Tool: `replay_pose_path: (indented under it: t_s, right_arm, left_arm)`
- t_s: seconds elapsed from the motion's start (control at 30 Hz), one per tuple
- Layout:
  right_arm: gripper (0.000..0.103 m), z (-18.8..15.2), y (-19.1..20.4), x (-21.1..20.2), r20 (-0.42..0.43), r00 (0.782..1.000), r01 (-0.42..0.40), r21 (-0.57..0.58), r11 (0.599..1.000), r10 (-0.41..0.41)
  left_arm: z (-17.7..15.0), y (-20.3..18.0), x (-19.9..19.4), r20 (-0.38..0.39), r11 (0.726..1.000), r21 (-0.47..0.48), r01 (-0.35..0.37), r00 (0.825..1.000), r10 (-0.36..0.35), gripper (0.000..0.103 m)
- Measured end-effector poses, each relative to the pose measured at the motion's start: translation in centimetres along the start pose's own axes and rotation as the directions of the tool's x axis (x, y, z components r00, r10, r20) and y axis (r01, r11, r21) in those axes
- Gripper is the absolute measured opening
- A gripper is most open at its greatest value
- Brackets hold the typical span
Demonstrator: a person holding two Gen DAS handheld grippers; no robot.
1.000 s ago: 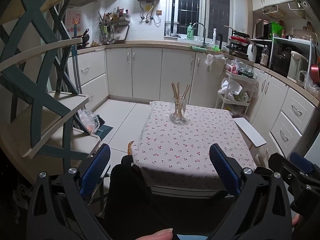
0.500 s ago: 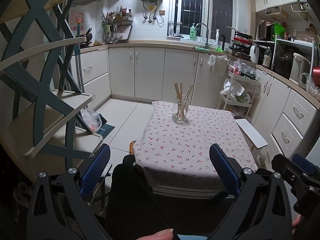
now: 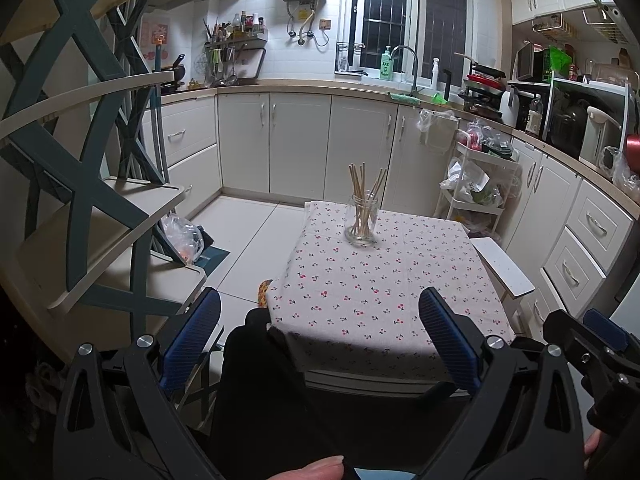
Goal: Organize utensils
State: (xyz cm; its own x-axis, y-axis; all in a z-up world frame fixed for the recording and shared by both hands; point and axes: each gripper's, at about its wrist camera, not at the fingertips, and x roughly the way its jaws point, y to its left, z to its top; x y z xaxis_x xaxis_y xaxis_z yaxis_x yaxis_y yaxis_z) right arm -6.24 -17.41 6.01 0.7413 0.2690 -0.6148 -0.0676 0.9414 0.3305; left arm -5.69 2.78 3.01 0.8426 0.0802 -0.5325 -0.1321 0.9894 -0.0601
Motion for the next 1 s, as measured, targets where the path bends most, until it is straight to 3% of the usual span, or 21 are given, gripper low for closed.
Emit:
replay_pose_path:
  t_s: [1.0]
  right_arm:
    - [0.096,0.05,0.01,-0.07,-0.001,1.0,-0.002,0.003,1.0,0.002]
  left_arm:
    - [-0.49,-0.09,0.24,-0.011,0.999,0.029,-0.041,0.999,0.042,0.095]
